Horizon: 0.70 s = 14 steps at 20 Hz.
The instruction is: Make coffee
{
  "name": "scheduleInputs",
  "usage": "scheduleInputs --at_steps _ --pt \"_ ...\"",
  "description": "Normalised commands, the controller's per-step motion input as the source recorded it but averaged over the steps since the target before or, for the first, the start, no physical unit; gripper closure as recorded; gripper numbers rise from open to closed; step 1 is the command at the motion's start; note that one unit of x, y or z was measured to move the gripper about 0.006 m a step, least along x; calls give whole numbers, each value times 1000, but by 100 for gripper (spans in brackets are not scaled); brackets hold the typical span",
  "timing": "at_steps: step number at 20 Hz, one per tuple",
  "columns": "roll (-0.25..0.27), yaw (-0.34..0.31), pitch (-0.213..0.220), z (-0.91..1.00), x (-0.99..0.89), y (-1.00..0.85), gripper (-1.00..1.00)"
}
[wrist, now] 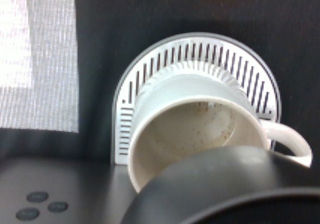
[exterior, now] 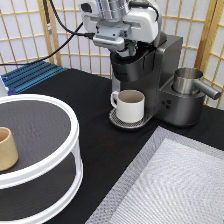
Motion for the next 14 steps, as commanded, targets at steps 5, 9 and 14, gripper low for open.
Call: scheduleInputs --at_steps 5,9,14 --pt "-113 -20 0 150 -74 162 -100" --pt "-58 -41 0 136 -322 -171 -100" --pt "0 -54 -26 43 -476 -703 -100"
